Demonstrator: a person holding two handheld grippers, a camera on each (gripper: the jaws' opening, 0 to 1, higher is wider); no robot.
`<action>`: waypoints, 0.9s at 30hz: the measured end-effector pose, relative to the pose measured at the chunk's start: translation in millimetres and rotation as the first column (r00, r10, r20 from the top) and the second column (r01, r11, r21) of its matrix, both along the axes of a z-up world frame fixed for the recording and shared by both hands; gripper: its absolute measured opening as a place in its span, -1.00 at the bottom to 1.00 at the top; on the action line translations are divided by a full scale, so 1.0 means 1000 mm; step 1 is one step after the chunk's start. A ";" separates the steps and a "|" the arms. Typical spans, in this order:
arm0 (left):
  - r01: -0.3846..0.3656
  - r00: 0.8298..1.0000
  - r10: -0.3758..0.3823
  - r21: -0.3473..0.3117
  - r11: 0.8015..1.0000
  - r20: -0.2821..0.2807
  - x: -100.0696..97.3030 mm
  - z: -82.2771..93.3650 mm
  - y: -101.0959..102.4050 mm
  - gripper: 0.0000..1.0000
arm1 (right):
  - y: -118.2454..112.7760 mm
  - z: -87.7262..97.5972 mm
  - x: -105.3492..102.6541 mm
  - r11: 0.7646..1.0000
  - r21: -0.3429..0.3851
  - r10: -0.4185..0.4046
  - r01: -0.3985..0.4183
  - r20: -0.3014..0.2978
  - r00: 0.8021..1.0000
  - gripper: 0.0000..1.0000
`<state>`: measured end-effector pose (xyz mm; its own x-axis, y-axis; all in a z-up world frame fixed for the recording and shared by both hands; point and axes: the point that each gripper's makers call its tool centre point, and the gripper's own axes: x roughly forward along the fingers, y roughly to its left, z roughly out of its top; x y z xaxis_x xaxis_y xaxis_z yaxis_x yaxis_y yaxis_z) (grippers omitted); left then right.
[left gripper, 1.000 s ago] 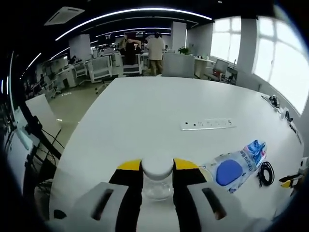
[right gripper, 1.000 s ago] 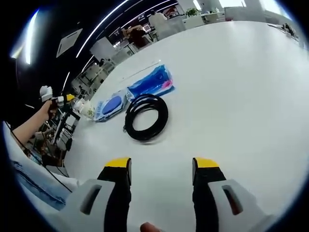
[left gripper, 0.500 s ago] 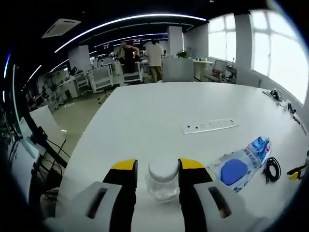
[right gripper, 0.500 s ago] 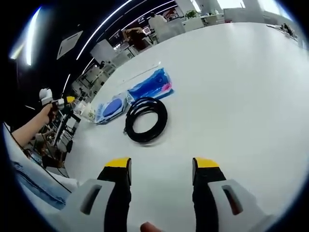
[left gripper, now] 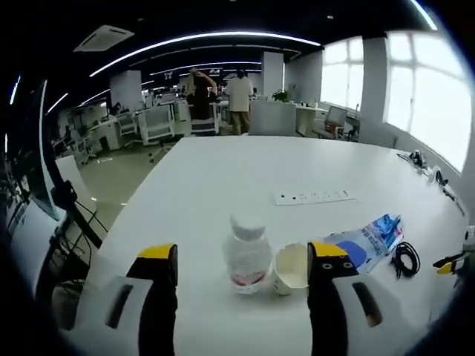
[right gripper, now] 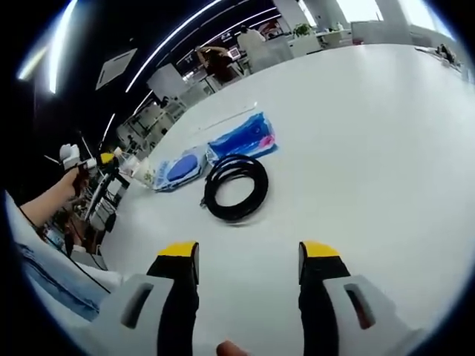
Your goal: Arrange the tabletop items into an orderly group along one side of the table until the central work area is clear of visible clutter.
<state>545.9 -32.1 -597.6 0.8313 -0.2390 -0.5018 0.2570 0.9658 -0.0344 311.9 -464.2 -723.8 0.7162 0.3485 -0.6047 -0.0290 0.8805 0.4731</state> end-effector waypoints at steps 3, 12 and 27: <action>0.013 1.000 -0.013 -0.021 1.000 0.004 -0.013 -0.001 0.001 0.63 | 0.002 0.001 -0.004 0.999 -0.027 0.018 -0.018 0.016 1.000 0.12; 0.092 0.996 -0.093 -0.085 0.992 -0.004 -0.067 -0.016 0.004 0.77 | 0.014 0.013 -0.017 0.990 -0.110 0.101 -0.094 0.060 0.993 0.26; 0.148 0.984 -0.155 -0.083 0.986 -0.093 -0.135 -0.051 0.019 0.79 | 0.010 0.025 0.004 0.987 -0.121 0.117 -0.106 0.086 0.989 0.35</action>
